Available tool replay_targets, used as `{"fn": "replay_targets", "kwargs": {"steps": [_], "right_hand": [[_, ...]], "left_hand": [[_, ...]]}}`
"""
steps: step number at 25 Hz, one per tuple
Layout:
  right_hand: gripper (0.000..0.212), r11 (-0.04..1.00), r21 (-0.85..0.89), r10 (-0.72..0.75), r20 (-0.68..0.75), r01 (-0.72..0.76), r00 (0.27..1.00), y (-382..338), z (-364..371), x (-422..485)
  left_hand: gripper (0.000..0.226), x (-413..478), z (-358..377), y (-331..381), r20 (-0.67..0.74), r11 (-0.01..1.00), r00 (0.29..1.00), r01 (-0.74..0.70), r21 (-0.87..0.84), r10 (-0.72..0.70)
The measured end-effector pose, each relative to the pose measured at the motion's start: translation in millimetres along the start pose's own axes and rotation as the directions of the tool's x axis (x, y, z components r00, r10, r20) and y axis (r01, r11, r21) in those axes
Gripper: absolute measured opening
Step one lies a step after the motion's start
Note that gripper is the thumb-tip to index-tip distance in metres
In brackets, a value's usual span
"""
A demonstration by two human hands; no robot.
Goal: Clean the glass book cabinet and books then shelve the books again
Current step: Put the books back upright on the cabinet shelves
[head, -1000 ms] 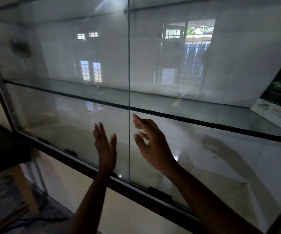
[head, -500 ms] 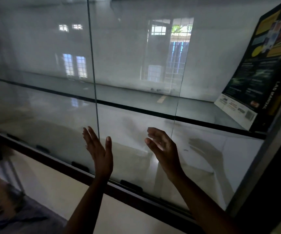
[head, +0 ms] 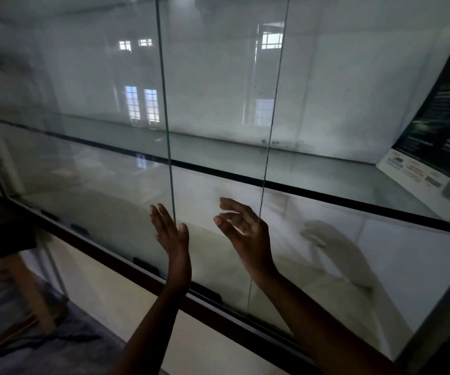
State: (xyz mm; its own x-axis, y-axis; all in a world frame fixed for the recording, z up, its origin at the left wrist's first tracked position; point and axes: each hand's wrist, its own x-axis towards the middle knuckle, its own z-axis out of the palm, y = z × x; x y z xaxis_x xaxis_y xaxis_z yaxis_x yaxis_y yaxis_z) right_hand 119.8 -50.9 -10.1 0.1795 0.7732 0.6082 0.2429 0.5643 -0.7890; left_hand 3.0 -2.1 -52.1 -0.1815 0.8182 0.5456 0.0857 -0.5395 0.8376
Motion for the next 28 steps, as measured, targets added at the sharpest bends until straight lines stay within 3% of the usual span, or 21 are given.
{"fn": "replay_targets", "kwargs": {"steps": [7,10,14,16,20,23,25,28], "right_hand": [[0.035,1.0,0.001,-0.027,0.011,0.027,1.0,9.8,34.6,17.3],[0.039,0.999,0.015,-0.035,0.035,0.035,0.999,15.5,58.8,27.7],[0.039,1.0,0.02,-0.006,0.047,0.005,0.999,23.6,89.3,43.7],[0.038,0.999,0.029,0.016,0.071,-0.018,0.997,23.4,99.2,47.2],[0.036,0.985,-0.044,0.17,0.172,-0.165,0.97,9.1,89.6,51.6],[0.04,0.957,-0.121,0.274,0.083,-0.263,0.958,-2.0,57.0,18.9],[0.031,0.952,-0.13,0.284,0.041,-0.277,0.958,-0.5,35.9,-24.0],[0.017,0.902,-0.156,0.429,0.245,-0.402,0.869,13.9,29.6,-76.8]], "left_hand": [[0.08,1.8,0.1,-6.8,0.025,0.999,1.0,0.014,-0.033,-0.013],[0.069,0.6,-9.3,-17.9,0.1,0.994,0.995,0.006,-0.111,0.005],[0.106,11.7,-15.5,-6.1,0.144,0.97,0.989,0.073,-0.231,-0.04],[0.113,14.1,-21.7,-3.6,0.193,0.975,0.98,0.093,-0.201,-0.054],[0.084,2.2,-47.7,9.4,0.304,0.985,0.951,0.098,-0.146,-0.049],[0.068,-4.2,-73.8,21.1,0.337,0.978,0.928,0.195,-0.073,-0.16],[0.048,-17.5,-94.4,15.6,0.308,0.966,0.916,0.256,0.04,-0.255],[0.029,-54.1,-132.6,0.0,0.254,0.916,0.887,0.334,0.223,-0.386]]}}
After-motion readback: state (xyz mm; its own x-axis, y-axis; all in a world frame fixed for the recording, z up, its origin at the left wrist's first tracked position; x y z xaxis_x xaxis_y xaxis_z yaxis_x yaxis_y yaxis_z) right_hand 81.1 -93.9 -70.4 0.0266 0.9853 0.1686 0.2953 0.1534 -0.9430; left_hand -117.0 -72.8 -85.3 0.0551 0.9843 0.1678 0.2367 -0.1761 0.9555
